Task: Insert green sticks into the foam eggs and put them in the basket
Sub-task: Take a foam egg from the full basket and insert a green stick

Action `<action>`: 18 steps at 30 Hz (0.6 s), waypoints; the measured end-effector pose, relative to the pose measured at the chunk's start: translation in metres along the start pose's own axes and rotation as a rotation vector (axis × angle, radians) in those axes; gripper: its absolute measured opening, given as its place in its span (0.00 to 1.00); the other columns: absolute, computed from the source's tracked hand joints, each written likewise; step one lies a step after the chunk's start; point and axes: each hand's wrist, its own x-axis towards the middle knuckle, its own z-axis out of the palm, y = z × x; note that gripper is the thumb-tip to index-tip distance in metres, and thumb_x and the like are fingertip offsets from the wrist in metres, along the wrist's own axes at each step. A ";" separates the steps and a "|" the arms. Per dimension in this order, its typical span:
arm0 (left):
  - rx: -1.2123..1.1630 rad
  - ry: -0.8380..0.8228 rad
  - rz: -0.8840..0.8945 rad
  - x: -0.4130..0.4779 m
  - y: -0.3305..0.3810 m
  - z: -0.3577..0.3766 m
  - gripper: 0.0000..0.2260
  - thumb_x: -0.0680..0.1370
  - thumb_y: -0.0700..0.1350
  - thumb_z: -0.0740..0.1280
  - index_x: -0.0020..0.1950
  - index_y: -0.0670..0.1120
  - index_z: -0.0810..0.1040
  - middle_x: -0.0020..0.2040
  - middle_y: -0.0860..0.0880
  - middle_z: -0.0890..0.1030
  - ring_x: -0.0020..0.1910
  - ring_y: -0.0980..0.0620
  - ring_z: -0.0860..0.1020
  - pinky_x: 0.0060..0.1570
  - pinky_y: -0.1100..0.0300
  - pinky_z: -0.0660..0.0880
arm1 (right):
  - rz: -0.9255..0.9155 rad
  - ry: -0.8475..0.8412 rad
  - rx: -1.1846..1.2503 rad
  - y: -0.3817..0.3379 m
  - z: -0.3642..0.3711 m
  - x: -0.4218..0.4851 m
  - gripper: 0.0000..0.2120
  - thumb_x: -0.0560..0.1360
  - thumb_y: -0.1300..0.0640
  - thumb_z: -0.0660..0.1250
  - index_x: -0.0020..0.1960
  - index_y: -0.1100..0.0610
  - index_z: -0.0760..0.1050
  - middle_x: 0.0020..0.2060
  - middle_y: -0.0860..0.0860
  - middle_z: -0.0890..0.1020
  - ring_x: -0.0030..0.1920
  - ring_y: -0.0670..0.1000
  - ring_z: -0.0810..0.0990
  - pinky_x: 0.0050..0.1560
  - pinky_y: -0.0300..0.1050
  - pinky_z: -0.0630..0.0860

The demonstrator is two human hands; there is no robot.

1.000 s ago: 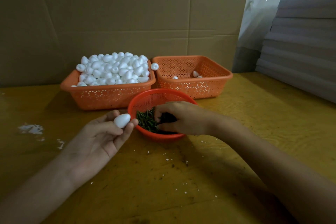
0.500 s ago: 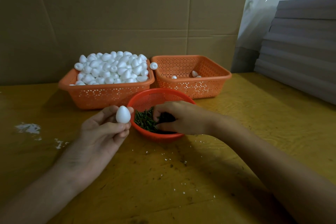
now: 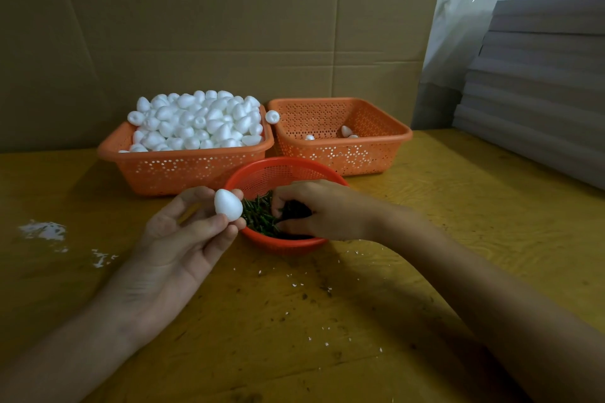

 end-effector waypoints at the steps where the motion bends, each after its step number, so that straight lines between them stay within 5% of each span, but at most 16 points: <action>1: -0.001 -0.007 0.002 0.000 0.001 -0.001 0.28 0.53 0.42 0.90 0.51 0.49 0.88 0.60 0.42 0.86 0.48 0.49 0.87 0.45 0.64 0.82 | 0.000 0.000 0.000 0.000 0.000 0.000 0.05 0.81 0.55 0.69 0.56 0.53 0.77 0.53 0.48 0.81 0.55 0.51 0.78 0.58 0.58 0.74; 5: -0.011 -0.016 -0.003 -0.002 0.003 0.000 0.30 0.55 0.42 0.89 0.56 0.48 0.88 0.62 0.43 0.86 0.50 0.50 0.87 0.47 0.64 0.82 | 0.001 0.000 -0.010 -0.001 0.000 0.000 0.05 0.81 0.55 0.69 0.56 0.53 0.77 0.54 0.48 0.81 0.55 0.50 0.78 0.59 0.57 0.74; 18: 0.056 -0.053 0.071 -0.003 0.003 -0.001 0.25 0.49 0.42 0.90 0.44 0.47 0.89 0.58 0.42 0.87 0.49 0.48 0.88 0.45 0.63 0.83 | 0.013 -0.001 -0.003 -0.002 0.000 -0.001 0.05 0.81 0.55 0.69 0.57 0.53 0.78 0.55 0.48 0.81 0.55 0.50 0.78 0.58 0.57 0.74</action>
